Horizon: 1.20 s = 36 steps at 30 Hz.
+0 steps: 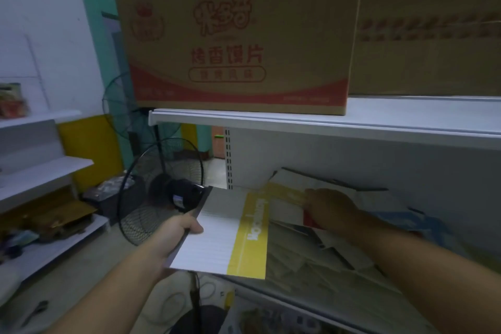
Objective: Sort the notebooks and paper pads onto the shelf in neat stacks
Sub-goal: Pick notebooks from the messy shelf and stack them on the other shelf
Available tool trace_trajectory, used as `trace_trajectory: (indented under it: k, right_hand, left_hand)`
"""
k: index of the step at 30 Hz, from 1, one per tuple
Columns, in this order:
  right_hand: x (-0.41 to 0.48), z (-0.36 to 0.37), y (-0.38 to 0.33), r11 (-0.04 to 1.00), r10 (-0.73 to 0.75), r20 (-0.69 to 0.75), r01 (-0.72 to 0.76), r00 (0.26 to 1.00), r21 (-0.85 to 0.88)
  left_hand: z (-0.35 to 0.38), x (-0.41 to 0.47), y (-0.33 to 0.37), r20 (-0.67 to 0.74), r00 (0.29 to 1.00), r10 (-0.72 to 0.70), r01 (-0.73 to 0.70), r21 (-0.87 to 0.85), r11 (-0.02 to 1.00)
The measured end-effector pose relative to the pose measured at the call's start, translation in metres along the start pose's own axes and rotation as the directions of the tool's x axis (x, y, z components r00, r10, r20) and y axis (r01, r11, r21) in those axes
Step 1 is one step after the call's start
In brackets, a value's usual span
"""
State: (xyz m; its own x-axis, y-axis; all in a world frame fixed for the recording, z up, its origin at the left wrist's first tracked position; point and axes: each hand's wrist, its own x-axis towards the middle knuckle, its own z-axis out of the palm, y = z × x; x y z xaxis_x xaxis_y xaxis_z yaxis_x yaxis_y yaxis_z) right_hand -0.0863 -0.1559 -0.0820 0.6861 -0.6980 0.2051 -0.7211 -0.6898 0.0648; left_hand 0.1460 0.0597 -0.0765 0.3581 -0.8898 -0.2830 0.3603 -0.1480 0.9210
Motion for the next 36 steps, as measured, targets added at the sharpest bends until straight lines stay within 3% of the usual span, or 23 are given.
trace_trajectory:
  k: [2, 4, 6, 9, 11, 13, 16, 17, 19, 21, 22, 24, 26, 29, 33, 36]
  right_hand:
    - [-0.002, 0.0, -0.004, 0.995, -0.054, -0.03, 0.051, 0.998, -0.081]
    - [-0.006, -0.008, -0.007, 0.999, -0.013, -0.186, 0.007, 0.982, -0.034]
    - [-0.014, -0.023, -0.004, 0.987, 0.09, -0.343, -0.037, 0.935, 0.16]
    - [-0.038, -0.045, -0.004, 0.909, 0.081, -0.601, 0.188, 0.795, 0.372]
    - [-0.053, -0.051, -0.011, 0.855, -0.109, -0.527, 0.35, 0.843, 0.382]
    - [-0.058, -0.04, -0.021, 0.789, -0.238, -0.372, 0.402, 0.897, 0.464]
    - [-0.062, -0.018, -0.019, 0.791, -0.391, -0.472, 0.55, 0.79, 0.267]
    - [-0.061, -0.013, -0.013, 0.801, -0.393, -0.458, 0.541, 0.797, 0.256]
    - [-0.058, -0.01, 0.002, 0.856, -0.216, -0.423, 0.379, 0.88, 0.352]
    - [-0.052, -0.004, 0.017, 0.909, 0.069, -0.352, 0.086, 0.934, 0.407]
    - [-0.052, -0.007, 0.022, 0.917, 0.166, -0.235, -0.062, 0.958, 0.394]
    - [-0.047, -0.005, 0.029, 0.937, 0.188, 0.043, -0.193, 0.981, 0.292]
    - [-0.05, -0.008, 0.029, 0.946, 0.19, 0.153, -0.223, 0.97, 0.237]
    - [-0.06, -0.019, 0.023, 0.937, 0.237, 0.052, -0.242, 0.97, 0.25]
    - [-0.074, -0.043, 0.019, 0.901, 0.396, -0.169, -0.347, 0.902, 0.26]
    - [-0.092, -0.064, 0.008, 0.892, 0.377, -0.231, -0.285, 0.897, 0.35]
  left_hand:
    - [-0.004, -0.001, -0.001, -0.01, 1.0, -0.015, 0.016, 0.027, 1.0]
    - [-0.004, -0.001, -0.001, -0.044, 0.998, -0.033, 0.035, 0.057, 0.998]
    - [-0.003, 0.0, 0.0, -0.074, 0.996, -0.045, 0.051, 0.082, 0.995]
    - [0.0, 0.008, 0.003, -0.057, 0.996, -0.064, 0.065, 0.017, 0.998]
    - [0.005, 0.017, 0.006, 0.002, 0.999, -0.035, 0.035, -0.051, 0.998]
    - [0.015, 0.022, 0.005, 0.046, 0.998, -0.029, 0.029, -0.003, 1.0]
    - [0.03, 0.023, -0.001, 0.163, 0.98, -0.116, 0.104, 0.077, 0.992]
    - [0.032, 0.026, -0.003, 0.195, 0.974, -0.113, 0.097, 0.09, 0.991]
    - [0.038, 0.03, -0.003, 0.2, 0.98, -0.014, -0.007, 0.101, 0.995]
    - [0.042, 0.033, 0.0, 0.184, 0.981, 0.063, -0.081, 0.09, 0.993]
    - [0.044, 0.033, 0.003, 0.167, 0.983, 0.071, -0.083, 0.068, 0.994]
    - [0.045, 0.038, 0.004, 0.136, 0.99, 0.048, -0.056, 0.056, 0.997]
    - [0.046, 0.037, 0.004, 0.138, 0.99, 0.038, -0.048, 0.07, 0.996]
    - [0.037, 0.037, -0.001, 0.155, 0.988, 0.01, -0.028, 0.115, 0.993]
    - [0.027, 0.037, -0.007, 0.169, 0.985, -0.042, 0.009, 0.194, 0.981]
    - [0.028, 0.029, -0.006, 0.187, 0.982, -0.015, -0.037, 0.271, 0.962]
